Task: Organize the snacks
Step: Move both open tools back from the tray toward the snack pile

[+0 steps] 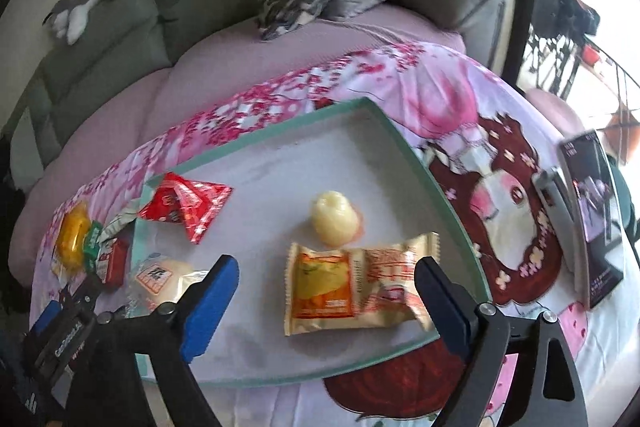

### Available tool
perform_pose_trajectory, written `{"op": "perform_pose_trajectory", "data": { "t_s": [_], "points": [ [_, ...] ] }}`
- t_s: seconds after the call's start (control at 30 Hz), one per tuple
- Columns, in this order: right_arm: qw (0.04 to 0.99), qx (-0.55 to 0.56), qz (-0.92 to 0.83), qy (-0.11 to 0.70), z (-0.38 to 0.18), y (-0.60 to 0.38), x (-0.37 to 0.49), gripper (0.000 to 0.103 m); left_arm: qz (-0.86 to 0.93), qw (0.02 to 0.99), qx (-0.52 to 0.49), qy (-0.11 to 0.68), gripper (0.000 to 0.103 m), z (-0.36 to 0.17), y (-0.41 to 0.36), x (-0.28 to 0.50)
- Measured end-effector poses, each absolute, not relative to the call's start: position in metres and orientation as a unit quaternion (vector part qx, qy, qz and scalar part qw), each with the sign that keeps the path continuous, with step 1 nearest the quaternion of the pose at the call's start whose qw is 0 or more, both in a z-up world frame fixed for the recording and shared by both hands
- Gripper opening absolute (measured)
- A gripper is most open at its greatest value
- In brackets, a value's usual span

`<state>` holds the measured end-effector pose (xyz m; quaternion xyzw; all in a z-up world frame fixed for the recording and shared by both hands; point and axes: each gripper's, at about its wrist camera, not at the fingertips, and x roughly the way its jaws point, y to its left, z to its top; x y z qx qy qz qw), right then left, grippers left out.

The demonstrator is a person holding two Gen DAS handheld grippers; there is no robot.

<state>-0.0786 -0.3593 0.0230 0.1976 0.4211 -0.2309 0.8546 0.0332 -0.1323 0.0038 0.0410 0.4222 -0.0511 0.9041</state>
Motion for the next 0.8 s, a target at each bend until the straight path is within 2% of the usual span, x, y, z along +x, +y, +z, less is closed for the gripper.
{"op": "perform_pose_trajectory", "data": {
  "t_s": [0.03, 0.07, 0.5, 0.8],
  "points": [
    [0.857, 0.192, -0.228, 0.421, 0.023, -0.356, -0.076, 0.101, -0.042, 0.905, 0.042, 0.422, 0.101, 0.003, -0.129, 0.034],
    [0.860, 0.184, -0.224, 0.421, 0.024, -0.351, -0.073, 0.103, -0.035, 0.905, 0.043, 0.421, 0.101, 0.003, -0.126, 0.036],
    [0.890, 0.096, -0.170, 0.413, 0.033, -0.286, -0.046, 0.103, -0.007, 0.906, 0.028, 0.422, 0.101, 0.002, -0.098, 0.040],
    [0.904, 0.109, -0.137, 0.391, 0.037, -0.257, -0.047, 0.103, -0.001, 0.908, 0.009, 0.420, 0.101, 0.009, -0.068, 0.035]
  ]
}}
